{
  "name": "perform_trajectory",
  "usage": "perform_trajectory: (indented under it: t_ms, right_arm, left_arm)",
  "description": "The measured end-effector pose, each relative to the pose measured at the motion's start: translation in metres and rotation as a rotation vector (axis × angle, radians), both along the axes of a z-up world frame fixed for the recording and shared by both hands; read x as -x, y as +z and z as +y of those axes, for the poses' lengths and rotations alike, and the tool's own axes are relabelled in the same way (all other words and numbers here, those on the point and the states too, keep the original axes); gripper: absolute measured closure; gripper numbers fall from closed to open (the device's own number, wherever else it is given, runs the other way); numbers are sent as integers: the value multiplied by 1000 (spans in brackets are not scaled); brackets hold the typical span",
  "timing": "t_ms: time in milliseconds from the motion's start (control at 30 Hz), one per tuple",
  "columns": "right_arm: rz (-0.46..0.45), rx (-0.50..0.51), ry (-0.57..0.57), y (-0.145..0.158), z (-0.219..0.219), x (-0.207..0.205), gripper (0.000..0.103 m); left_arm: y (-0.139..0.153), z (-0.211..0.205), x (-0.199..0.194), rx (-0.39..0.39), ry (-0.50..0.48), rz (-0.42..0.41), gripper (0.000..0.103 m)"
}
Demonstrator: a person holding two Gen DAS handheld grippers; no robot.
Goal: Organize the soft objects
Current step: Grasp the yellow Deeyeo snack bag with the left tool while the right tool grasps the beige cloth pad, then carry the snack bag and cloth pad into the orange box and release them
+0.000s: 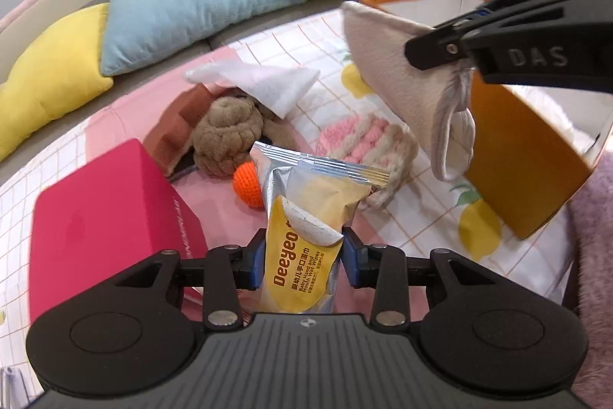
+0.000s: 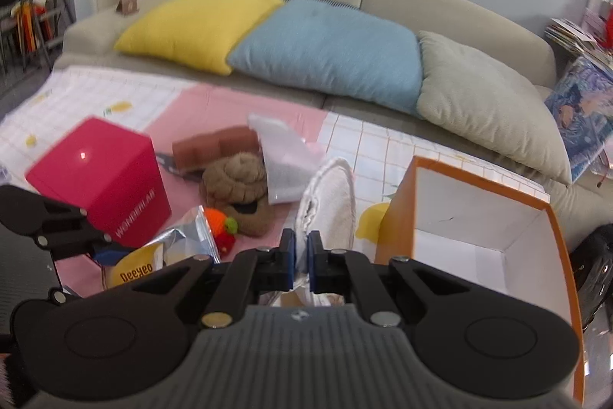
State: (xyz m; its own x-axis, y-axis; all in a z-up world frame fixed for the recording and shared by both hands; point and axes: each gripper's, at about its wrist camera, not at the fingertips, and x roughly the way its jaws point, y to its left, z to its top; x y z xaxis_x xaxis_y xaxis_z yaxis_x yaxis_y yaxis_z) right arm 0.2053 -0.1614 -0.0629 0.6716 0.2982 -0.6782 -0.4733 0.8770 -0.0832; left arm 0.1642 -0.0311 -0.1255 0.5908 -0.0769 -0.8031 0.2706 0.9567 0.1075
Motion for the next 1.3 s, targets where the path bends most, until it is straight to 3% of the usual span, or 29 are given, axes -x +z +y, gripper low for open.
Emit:
perform_trajectory:
  t_ms: [133,433,633,833,1067,1300]
  right_arm:
    - [-2,-60,-17,16,-15,10,99]
    - [94,-279,-38,38,-64,24,99]
    - [40,-330,-15,63,-87,38,99]
    - [-81,-254,16,94,-104,40,99]
    - [-154,-67,26,108,-120,22,99]
    - [-170,181,50,82,-134,6,99]
  left_arm:
    - [16,7,5,56,54,0,59]
    - [44,9,11,132,112,5,59]
    - [64,-7,11,155,84,-29,59]
    - [89,-31,0,192,43,-67,59]
    - [121,-72,-20,233,-45,-127,59]
    - [120,-110,-57,348,-92,-27,59]
